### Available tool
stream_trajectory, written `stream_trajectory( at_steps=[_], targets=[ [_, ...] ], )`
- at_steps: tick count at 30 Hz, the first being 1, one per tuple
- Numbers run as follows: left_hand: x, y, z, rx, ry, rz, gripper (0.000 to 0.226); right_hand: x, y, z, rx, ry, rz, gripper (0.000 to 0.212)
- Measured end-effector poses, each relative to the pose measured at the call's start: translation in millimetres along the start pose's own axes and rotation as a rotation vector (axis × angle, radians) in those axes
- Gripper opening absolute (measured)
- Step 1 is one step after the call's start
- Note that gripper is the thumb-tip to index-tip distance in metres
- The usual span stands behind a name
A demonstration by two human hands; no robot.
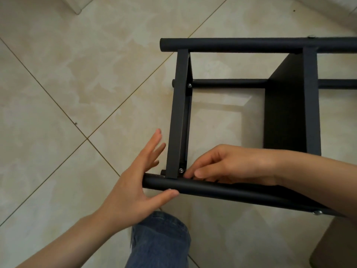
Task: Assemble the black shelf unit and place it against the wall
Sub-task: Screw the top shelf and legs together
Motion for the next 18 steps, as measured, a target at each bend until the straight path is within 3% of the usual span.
stream_trajectory(
  at_steps=[3,7,9,12,18],
  targets=[
    [11.0,-8.1,-15.0,-0.178,-0.381,0.07,0.114,1.7,-8.2,-0.6,-0.012,-0.038,0.03,0.02],
    [32.4,-6.2,-23.7,-0.273,-0.653,0.037,0.09,1.6,-14.8,-7.1,-0.031,-0.1,0.105,0.019],
    [43.3,-6.9,-20.6,-0.288,-0.658,-0.015,0.077,2.2,-17.7,-11.9,-0.042,-0.134,0.138,0.019],
    [53.6,-8.2,-19.3,-0.32,-0.573,-0.071,0.085,5.7,-22.1,-16.7,-0.036,-0.202,0.178,0.019],
    [49.4,-2.4,-11.7,-0.29,-0.528,-0.023,0.096,17.2,-39.7,-19.9,-0.013,-0.352,0.262,0.021]
  ],
)
Point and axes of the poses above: each hand's wrist, its own y-axis towards the middle knuckle, its own x-axis out of the palm, z = x × y, the point moved 6 cm from there along y, towards the middle knuckle, and after that the axes turned 15 degrees about -z, right-handed, at the moved point
